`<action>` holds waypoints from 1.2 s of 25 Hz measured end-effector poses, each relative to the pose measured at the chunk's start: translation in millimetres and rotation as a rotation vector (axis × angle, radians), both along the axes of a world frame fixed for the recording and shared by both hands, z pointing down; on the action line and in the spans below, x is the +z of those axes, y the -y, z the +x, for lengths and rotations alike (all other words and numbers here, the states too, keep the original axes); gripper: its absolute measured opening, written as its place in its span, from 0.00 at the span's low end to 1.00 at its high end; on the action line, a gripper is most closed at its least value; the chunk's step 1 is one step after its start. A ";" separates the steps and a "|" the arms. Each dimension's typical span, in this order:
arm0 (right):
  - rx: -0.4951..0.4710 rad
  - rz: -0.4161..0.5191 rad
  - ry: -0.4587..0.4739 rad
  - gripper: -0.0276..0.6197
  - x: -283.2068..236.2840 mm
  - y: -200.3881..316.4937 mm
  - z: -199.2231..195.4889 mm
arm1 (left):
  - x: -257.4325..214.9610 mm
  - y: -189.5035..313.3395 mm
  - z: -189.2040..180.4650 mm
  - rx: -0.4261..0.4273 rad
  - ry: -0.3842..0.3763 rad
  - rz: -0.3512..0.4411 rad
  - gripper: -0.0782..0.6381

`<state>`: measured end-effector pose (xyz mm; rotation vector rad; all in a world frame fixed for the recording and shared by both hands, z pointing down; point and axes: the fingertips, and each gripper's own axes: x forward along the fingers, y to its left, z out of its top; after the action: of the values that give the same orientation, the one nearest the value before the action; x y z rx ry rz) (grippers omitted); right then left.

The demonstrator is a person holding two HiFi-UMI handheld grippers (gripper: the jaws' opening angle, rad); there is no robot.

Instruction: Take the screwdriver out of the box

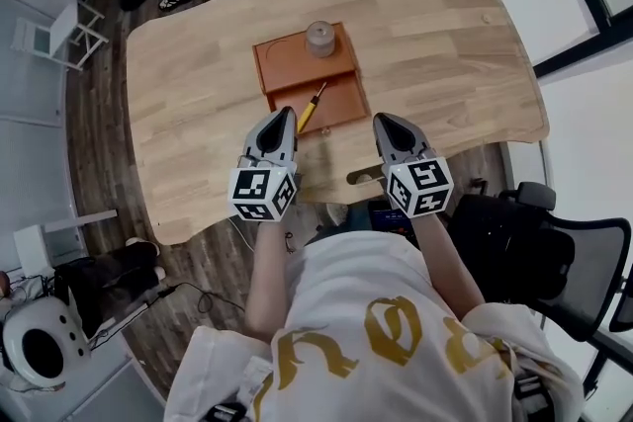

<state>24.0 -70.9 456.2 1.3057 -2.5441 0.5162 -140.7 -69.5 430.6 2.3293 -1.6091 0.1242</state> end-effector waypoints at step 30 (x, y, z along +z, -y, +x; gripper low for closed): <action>-0.017 -0.040 0.026 0.06 20.1 44.3 -3.4 | 30.8 49.8 5.0 0.038 0.052 -0.083 0.12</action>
<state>20.6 -115.2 476.3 1.2708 -2.5504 0.5809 -135.7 -119.3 461.3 2.3120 -1.5536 0.2567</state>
